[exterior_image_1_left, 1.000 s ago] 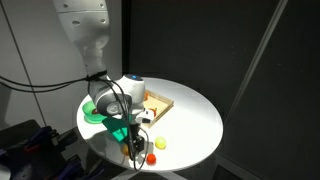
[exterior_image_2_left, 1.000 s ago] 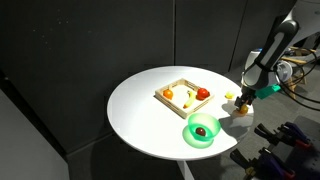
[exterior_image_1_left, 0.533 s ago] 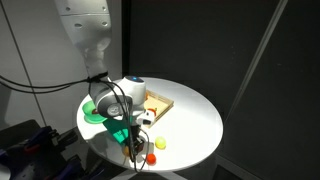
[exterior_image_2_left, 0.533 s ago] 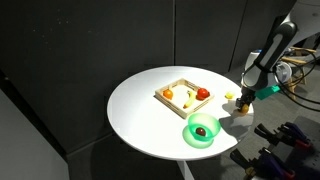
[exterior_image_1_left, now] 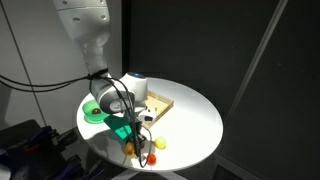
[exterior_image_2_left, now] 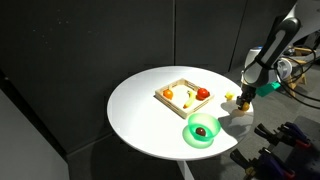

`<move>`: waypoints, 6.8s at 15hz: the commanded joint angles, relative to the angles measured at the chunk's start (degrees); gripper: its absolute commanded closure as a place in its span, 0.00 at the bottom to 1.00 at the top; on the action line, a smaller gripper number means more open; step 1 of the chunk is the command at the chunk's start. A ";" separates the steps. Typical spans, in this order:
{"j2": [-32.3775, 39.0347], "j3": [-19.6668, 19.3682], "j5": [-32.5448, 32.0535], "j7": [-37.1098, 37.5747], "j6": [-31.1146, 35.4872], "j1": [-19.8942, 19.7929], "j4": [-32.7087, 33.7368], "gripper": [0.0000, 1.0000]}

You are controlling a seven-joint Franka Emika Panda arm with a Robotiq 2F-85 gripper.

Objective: Put the yellow object in the bowl

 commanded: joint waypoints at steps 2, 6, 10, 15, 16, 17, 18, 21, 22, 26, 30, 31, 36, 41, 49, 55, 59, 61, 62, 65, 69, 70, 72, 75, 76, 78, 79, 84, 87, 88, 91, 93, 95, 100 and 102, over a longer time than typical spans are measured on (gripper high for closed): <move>-5.49 -1.26 -2.90 -1.36 -4.62 1.41 -1.27 0.58; -9.03 -0.45 -4.57 -3.60 -5.78 1.99 -2.42 0.58; -13.06 1.19 -4.93 -7.32 -6.07 2.41 -4.25 0.58; -18.57 5.31 -2.12 -14.46 -5.90 1.63 -7.58 0.58; -19.53 5.86 -1.68 -15.49 -6.10 1.83 -8.11 0.58; -20.45 6.45 -0.92 -16.37 -6.50 2.05 -8.58 0.58; -21.19 6.74 -0.39 -16.64 -6.72 2.44 -8.95 0.58; -22.37 7.01 0.98 -13.77 -9.58 4.21 -8.87 0.58; -22.59 6.91 1.37 -12.77 -10.37 4.89 -8.71 0.58; -22.60 6.85 1.87 -7.06 -13.55 7.77 -7.78 0.58; -22.61 7.13 1.63 -0.22 -13.72 10.44 -7.46 0.58; -22.46 7.23 1.46 1.39 -14.03 11.08 -7.20 0.58; -21.91 7.10 0.42 7.31 -13.22 12.99 -6.55 0.58; -21.11 7.26 1.27 5.59 -12.17 12.82 -7.15 0.33; -21.05 7.26 1.27 5.59 -12.17 12.81 -7.15 0.33; -21.82 7.26 0.86 6.08 -12.77 13.01 -6.25 0.58; -22.19 7.54 0.71 6.32 -13.75 13.44 -4.68 0.58; -22.25 7.98 0.88 5.77 -14.21 13.77 -3.85 0.58; -22.24 8.27 0.73 5.53 -14.42 13.98 -3.47 0.58; -22.20 9.16 0.36 4.89 -15.56 14.78 -2.44 0.58; -22.43 10.57 0.91 3.83 -17.65 15.91 -1.31 0.58; -22.52 10.98 1.18 3.33 -18.19 16.19 -1.18 0.58; -22.71 11.62 1.06 2.82 -19.20 16.72 -1.02 0.58; -22.85 12.61 1.24 1.59 -19.56 17.41 -1.10 0.58; -22.82 12.95 1.41 1.03 -19.58 17.60 -1.19 0.58; -22.72 13.62 1.74 0.19 -19.26 17.92 -1.32 0.58; -22.59 13.93 1.93 -0.18 -19.11 18.05 -1.35 0.58; -21.98 14.90 1.41 -0.59 -18.53 18.96 -1.58 0.58; -21.43 15.24 1.44 -0.58 -17.66 19.51 -1.85 0.58; -21.11 15.37 1.52 -0.63 -17.31 19.61 -1.88 0.58; -19.80 15.56 1.04 -0.15 -16.55 19.84 -1.66 0.58; -18.73 15.54 0.82 0.09 -15.89 19.93 -1.53 0.58; -17.74 15.45 0.46 0.42 -15.10 19.96 -1.47 0.58; -15.20 14.87 -1.61 1.74 -11.55 20.25 -1.57 0.58; -14.30 14.62 -2.42 1.99 -10.28 20.31 -1.58 0.58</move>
